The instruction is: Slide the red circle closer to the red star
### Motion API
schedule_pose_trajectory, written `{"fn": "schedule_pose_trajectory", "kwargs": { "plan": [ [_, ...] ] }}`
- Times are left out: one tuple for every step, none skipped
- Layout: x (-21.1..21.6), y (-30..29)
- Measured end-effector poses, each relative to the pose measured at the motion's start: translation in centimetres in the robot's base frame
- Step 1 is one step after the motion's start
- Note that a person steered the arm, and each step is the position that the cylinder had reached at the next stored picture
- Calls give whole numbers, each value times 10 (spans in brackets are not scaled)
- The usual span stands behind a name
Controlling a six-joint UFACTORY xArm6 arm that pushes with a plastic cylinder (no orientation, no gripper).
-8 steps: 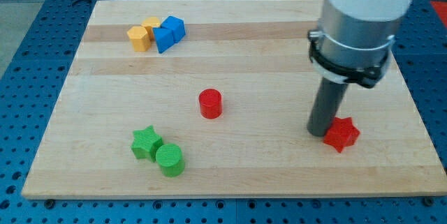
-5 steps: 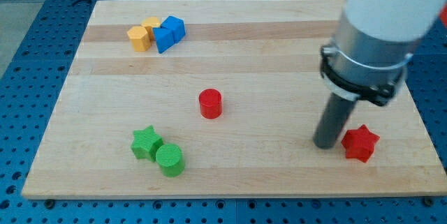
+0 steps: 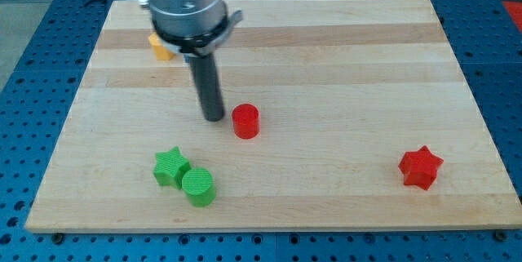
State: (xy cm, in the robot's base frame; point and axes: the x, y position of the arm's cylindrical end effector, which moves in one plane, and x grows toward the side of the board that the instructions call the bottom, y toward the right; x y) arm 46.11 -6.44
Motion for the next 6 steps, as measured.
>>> {"fn": "schedule_pose_trajectory", "kwargs": {
  "plan": [
    [0, 72],
    [-6, 55],
    [-1, -6],
    [30, -28],
    [44, 2],
    [40, 68]
  ]
}}
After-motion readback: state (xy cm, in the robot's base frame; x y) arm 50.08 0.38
